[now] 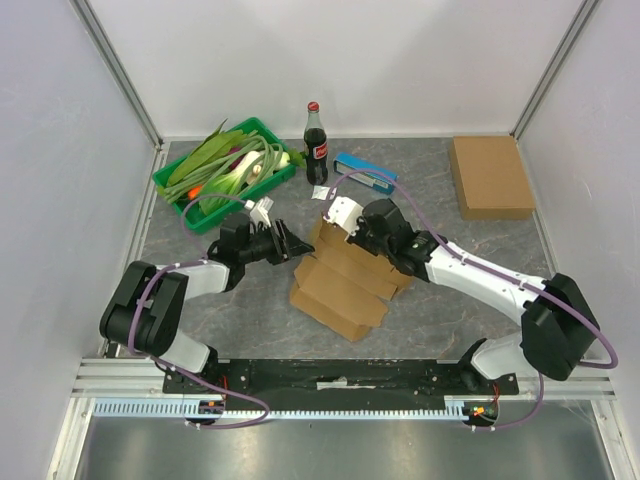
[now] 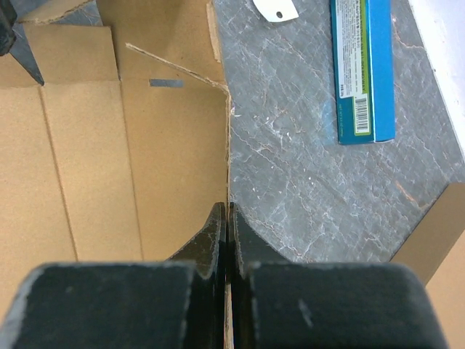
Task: Fold the paper box
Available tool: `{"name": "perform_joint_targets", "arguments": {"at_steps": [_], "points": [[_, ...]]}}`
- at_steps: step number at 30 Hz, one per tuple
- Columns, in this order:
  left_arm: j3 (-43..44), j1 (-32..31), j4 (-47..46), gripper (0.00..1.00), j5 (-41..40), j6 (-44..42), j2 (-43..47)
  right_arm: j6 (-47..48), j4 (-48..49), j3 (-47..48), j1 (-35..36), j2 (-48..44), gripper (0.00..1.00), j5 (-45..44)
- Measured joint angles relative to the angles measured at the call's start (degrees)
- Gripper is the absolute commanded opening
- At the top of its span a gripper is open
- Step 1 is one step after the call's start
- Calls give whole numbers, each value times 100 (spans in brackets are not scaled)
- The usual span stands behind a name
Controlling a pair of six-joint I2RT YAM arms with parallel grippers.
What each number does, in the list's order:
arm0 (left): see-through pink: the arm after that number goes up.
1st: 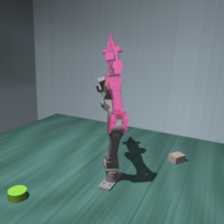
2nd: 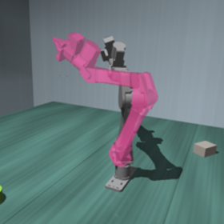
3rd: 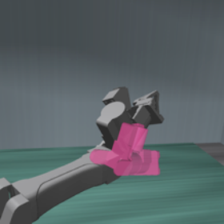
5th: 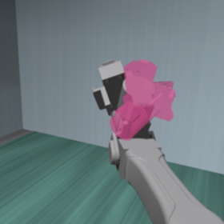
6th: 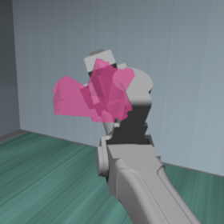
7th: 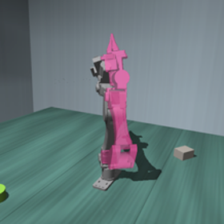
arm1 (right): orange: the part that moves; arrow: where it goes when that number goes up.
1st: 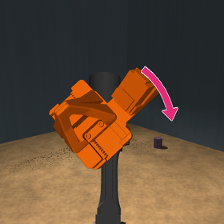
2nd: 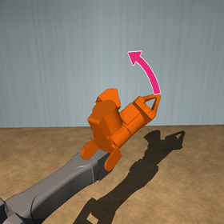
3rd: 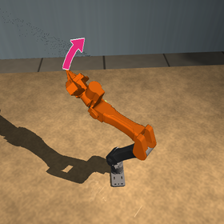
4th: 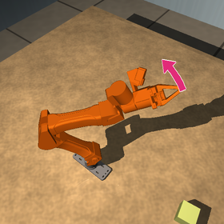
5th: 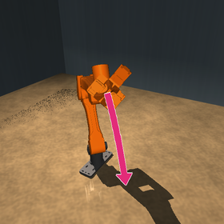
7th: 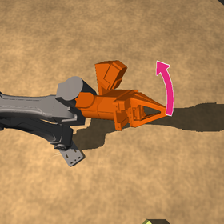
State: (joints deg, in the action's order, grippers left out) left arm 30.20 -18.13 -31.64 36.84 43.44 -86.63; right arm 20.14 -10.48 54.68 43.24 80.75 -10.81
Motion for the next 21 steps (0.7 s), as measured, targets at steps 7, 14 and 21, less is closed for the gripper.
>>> {"name": "perform_joint_targets", "arguments": {"at_steps": [7,14,21], "points": [[-9,-151,645,29,-407,-195,-4,140,-138,181,-149,9,0,223],[149,-463,1235,13,-1314,-511,-345,306,-258,461,-162,205,0,385],[590,-699,1226,14,-1934,-514,-927,380,-280,374,284,190,0,424]]}}
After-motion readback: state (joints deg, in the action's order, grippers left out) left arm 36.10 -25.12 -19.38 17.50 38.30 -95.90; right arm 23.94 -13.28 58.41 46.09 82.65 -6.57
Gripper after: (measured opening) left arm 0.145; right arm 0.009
